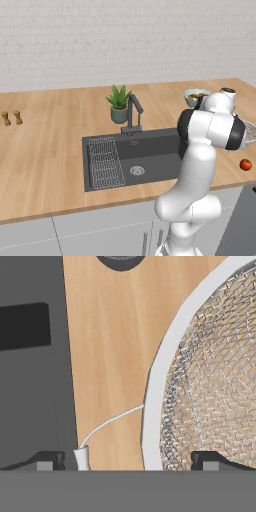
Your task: Put the colander in the sink, put the apple in the colander, and turn on the sink faucet and pour water over the colander.
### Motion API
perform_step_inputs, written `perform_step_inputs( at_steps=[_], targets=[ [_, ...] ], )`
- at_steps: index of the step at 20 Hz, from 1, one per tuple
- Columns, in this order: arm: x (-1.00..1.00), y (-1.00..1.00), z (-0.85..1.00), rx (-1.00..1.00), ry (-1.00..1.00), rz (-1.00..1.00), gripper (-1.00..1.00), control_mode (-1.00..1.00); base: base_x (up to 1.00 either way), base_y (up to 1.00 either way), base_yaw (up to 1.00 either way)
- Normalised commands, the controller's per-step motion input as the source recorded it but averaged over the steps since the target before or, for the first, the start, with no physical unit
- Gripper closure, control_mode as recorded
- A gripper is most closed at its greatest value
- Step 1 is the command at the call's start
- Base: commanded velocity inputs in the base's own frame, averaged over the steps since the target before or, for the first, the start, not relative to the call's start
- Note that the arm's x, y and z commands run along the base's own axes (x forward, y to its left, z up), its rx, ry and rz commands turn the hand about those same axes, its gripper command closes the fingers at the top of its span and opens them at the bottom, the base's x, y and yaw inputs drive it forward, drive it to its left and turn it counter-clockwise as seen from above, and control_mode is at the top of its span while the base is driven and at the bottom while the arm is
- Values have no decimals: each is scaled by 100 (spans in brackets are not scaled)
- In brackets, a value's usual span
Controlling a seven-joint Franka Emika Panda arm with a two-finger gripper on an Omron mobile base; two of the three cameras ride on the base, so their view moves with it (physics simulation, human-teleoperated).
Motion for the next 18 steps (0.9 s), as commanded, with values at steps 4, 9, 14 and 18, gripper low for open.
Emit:
perform_step_inputs(
  at_steps=[4,9,14,18],
  targets=[
    [3,0,-15,0,0,0,-100,-100,0,0,0],
    [4,0,-20,0,0,0,-100,-100,0,0,0],
    [0,0,-11,0,0,0,-100,-100,0,0,0],
    [4,0,-6,0,0,0,100,-100,0,0,0]
  ],
)
